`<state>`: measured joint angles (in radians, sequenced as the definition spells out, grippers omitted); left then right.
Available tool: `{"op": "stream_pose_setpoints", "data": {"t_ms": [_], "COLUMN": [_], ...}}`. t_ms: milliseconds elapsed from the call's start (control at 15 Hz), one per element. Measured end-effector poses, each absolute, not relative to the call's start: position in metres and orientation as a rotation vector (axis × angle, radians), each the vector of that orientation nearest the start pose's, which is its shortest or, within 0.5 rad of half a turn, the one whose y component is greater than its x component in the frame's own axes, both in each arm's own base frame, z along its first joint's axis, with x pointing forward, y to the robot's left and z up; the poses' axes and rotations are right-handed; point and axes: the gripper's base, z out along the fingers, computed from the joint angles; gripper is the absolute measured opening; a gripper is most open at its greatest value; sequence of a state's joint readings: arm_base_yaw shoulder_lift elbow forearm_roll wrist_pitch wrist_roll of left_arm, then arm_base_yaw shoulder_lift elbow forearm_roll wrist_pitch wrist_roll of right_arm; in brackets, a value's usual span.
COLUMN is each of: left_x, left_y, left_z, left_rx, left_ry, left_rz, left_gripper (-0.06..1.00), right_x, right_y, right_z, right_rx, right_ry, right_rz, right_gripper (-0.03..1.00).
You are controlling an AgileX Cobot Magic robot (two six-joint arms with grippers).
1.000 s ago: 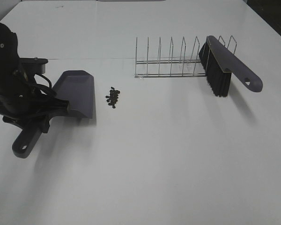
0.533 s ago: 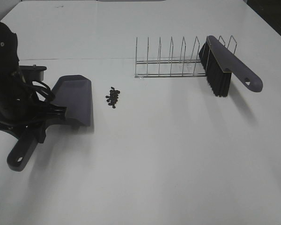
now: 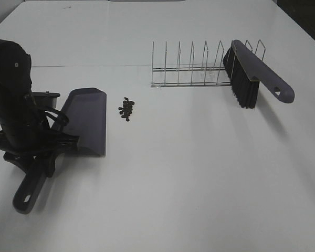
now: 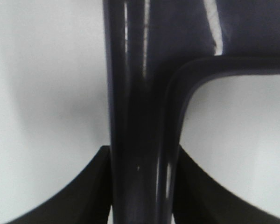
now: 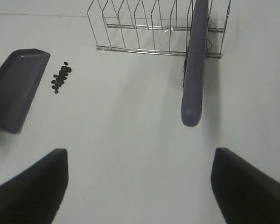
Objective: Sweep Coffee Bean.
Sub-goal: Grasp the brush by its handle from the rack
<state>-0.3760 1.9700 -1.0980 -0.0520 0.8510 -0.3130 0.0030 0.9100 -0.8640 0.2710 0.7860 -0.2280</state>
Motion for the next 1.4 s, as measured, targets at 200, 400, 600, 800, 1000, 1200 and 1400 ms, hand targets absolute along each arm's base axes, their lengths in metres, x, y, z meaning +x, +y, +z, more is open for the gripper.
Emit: {"op": "stream_pose_setpoints", "data": {"t_ms": [200,400,600,800,1000,1200,1400], "left_x": [0.309,0.31,0.31,0.31,0.31,0.31,0.31], "left_y": [-0.126,-0.126,-0.125,-0.125,-0.125,-0.125,-0.125], "left_z": [0.116,0.116,0.116,0.116,0.116,0.116,0.116], "left_rx": [0.048,0.053,0.059,0.059,0.06,0.06,0.06], "left_ry": [3.201,3.195,3.193,3.192,3.191,3.191,3.191], "left_rz": [-0.026,-0.026,-0.022,-0.023,-0.021,-0.021,-0.021], "left_gripper": [0.32,0.32,0.32,0.32,0.32,0.32,0.32], "right_x": [0.23,0.283,0.341,0.401,0.466,0.492,0.511], "right_y": [0.02,0.021,0.023,0.02,0.014,0.011,0.011], "right_z": [0.353,0.349,0.342,0.325,0.297,0.274,0.25], "right_rx": [-0.14,-0.161,-0.18,-0.152,-0.175,-0.193,-0.2], "right_ry": [2.342,2.437,2.508,2.548,2.622,2.669,2.695], "right_rz": [0.239,0.26,0.276,0.243,0.149,0.111,0.102], "right_gripper": [0.71,0.71,0.71,0.68,0.63,0.55,0.5]}}
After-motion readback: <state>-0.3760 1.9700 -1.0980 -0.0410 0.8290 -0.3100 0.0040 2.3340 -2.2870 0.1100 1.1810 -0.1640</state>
